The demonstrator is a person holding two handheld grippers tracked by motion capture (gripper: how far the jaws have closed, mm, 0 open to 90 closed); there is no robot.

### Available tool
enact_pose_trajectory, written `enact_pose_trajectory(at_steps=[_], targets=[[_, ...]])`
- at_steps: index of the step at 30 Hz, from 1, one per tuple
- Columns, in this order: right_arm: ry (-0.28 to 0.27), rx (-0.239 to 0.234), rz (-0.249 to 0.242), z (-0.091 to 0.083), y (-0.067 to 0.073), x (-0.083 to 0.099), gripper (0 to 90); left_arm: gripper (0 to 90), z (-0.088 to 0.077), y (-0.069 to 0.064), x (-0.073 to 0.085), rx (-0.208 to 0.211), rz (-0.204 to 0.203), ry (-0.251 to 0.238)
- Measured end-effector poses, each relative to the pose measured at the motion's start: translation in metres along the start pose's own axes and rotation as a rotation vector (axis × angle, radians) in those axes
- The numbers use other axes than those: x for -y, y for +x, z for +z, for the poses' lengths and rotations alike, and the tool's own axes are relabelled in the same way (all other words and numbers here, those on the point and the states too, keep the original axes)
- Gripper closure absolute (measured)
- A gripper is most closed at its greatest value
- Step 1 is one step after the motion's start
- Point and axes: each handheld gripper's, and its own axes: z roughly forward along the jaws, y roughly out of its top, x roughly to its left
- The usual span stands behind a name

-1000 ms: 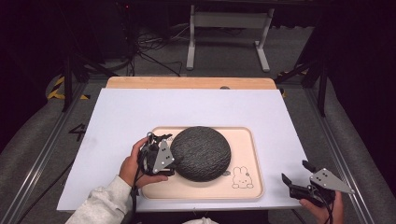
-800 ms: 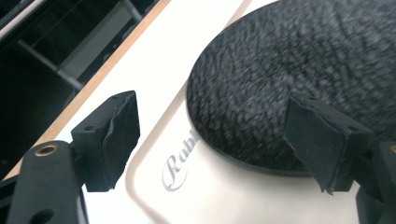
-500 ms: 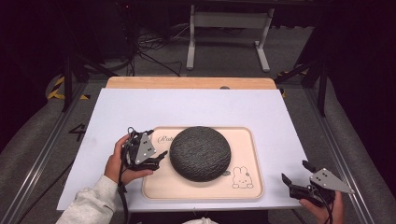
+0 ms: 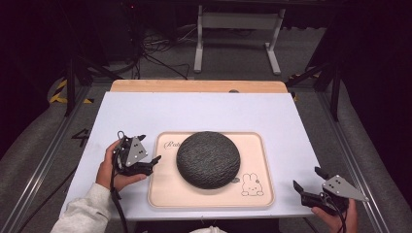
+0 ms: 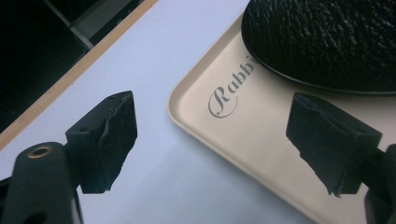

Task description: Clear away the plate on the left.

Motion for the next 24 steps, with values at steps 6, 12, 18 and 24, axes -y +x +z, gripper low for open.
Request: enact_pose_trajectory(at_steps=[6, 12, 18, 24], targets=[[0.0, 0.001, 0.0, 0.0, 0.0, 0.0, 12.5, 15.4, -0.003, 0.005, 0.011, 0.007, -0.009, 0.02], [-0.001, 0.001, -0.001, 0.0, 0.0, 0.0, 12.5, 14.7, -0.005, 0.008, 0.02, 0.013, -0.025, 0.036], [-0.002, 0.003, -0.001, 0.0, 0.0, 0.0, 12.4, 14.5, -0.007, 0.009, 0.029, 0.016, -0.026, 0.069], [-0.001, 0.004, 0.0, -0.001, 0.0, 0.0, 12.4, 14.3, -0.009, 0.011, 0.04, 0.023, -0.042, 0.089]])
